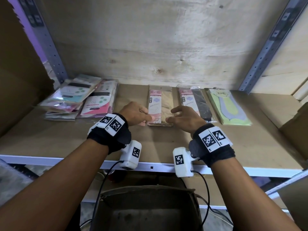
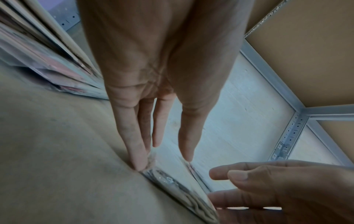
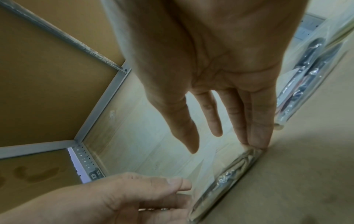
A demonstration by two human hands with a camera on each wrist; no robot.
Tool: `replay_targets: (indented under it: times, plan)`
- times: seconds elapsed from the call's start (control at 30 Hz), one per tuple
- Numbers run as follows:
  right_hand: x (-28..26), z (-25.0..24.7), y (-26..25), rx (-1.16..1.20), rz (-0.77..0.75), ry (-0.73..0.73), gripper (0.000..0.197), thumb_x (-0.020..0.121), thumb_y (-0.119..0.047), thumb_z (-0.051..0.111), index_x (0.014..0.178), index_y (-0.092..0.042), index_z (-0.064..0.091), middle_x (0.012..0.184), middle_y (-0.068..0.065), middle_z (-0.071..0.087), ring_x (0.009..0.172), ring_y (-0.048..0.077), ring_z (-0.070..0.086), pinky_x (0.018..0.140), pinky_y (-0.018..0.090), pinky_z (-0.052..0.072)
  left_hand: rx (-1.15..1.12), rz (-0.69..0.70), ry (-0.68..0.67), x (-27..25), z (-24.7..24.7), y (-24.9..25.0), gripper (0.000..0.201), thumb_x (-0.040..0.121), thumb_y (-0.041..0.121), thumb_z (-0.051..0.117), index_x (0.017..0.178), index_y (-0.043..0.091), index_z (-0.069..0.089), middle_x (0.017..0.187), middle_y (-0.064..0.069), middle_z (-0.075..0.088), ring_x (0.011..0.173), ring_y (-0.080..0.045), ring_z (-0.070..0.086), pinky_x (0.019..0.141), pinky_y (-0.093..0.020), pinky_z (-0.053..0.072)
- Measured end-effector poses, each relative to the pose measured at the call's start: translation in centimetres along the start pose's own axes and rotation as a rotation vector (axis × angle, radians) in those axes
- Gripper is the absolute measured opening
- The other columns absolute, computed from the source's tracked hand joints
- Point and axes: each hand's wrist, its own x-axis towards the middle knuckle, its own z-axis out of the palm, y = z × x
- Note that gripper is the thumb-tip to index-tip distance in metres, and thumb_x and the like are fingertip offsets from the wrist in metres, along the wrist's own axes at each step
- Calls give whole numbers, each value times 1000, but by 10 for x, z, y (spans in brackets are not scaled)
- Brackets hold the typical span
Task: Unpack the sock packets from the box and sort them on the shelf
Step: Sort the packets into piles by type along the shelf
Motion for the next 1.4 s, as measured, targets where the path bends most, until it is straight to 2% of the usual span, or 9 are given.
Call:
replay_targets:
  times: [0.17,0.57,0.77,0.9,1.03,1.17,1.27,1.33,1.4]
  plan:
    - [0,0,0,2,-21,-6,52,80,-29,76,126,-14,57,126,11,60,118,28,57,105,43,44,-11,10,16,2,2,0,47,79,9,81,121,-5,64,114,-19,69,104,-30,70,89,-39,58]
    - [1,0,-1,-17,-37,-27,52,83,-29,74,129,-12,55,126,11,60,117,28,57,105,42,44,-14,16,29,4,1,-1,46,78,7,81,119,-5,63,113,-21,68,101,-31,70,89,-43,58]
    - [-3,0,-6,-39,-50,-3,52,83,-31,73,129,-17,55,129,6,55,119,24,54,104,37,44,42,30,83,4,-7,-1,42,80,14,81,117,2,65,106,-15,68,87,-24,67,82,-38,60]
    - [-7,-2,-10,-41,-90,50,44,84,-30,72,125,-19,59,122,3,60,112,20,58,93,28,45,69,42,126,1,-21,-3,36,82,23,78,113,7,69,107,-12,70,96,-30,71,90,-43,59]
    - [-15,5,-13,-11,-166,73,25,85,-27,72,109,-18,68,94,-2,71,80,8,63,63,14,43,76,78,177,-7,-43,-9,16,83,28,76,93,16,72,95,-7,73,81,-23,68,87,-40,59]
    - [-24,16,-15,56,-196,7,11,85,-14,72,94,-8,71,83,11,74,63,14,64,58,24,51,88,58,265,-14,-68,-16,20,89,32,70,78,16,68,75,-6,71,61,-17,62,59,-26,53]
    - [-22,23,-23,112,-176,-31,3,86,-7,68,88,-5,68,71,8,72,56,17,66,51,29,49,88,35,360,-20,-91,-18,30,94,32,63,72,13,68,62,0,67,46,-11,57,43,-17,44]
    - [-15,31,-35,120,-179,-44,4,87,-9,66,85,-5,67,66,6,72,54,19,65,49,28,48,105,39,418,-25,-109,-20,33,96,31,61,69,12,69,58,2,66,41,-7,57,42,-16,43]
    - [-2,43,-51,144,-176,-66,7,89,-11,65,85,-5,65,66,9,72,53,23,63,49,27,47,132,36,462,-28,-126,-24,35,95,31,60,65,15,69,60,1,68,43,-8,59,48,-18,45]
